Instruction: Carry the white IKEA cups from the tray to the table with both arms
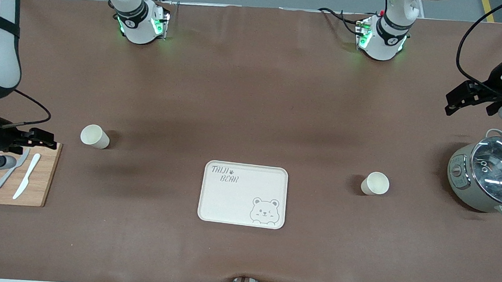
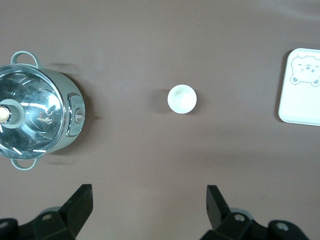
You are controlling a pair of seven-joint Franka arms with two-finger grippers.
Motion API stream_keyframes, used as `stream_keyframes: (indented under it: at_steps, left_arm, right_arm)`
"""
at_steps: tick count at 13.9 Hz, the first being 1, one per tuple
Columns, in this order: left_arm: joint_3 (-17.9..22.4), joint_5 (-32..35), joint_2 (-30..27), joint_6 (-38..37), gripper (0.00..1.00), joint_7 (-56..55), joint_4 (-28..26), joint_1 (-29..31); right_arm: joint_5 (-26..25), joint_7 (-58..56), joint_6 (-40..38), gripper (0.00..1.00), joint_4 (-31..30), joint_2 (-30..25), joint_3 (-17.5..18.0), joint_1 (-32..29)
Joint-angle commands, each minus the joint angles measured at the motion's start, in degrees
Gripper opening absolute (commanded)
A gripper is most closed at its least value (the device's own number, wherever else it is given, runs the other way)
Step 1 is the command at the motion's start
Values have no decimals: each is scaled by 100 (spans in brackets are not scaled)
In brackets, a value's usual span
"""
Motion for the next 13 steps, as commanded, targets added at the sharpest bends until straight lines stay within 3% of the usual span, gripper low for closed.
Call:
stream_keyframes:
  at_steps: [1,3,11,13]
  left_arm:
    - [8,-109,-319,175,100,65,-329,35]
    - [-9,-109,-284,175,100,12,-302,17]
    - [35,-66,-152,69,100,135,-153,26]
    - [35,-74,-152,69,100,135,-83,35]
  right_arm:
    - [97,703,-459,100,208,-348,64,69]
    - [159,1723,-617,100,226,-629,64,323]
    - [-43,1763,-2425,100,199,-2079,37,333]
    - [-78,1754,-2508,100,-27,-2370,28,341]
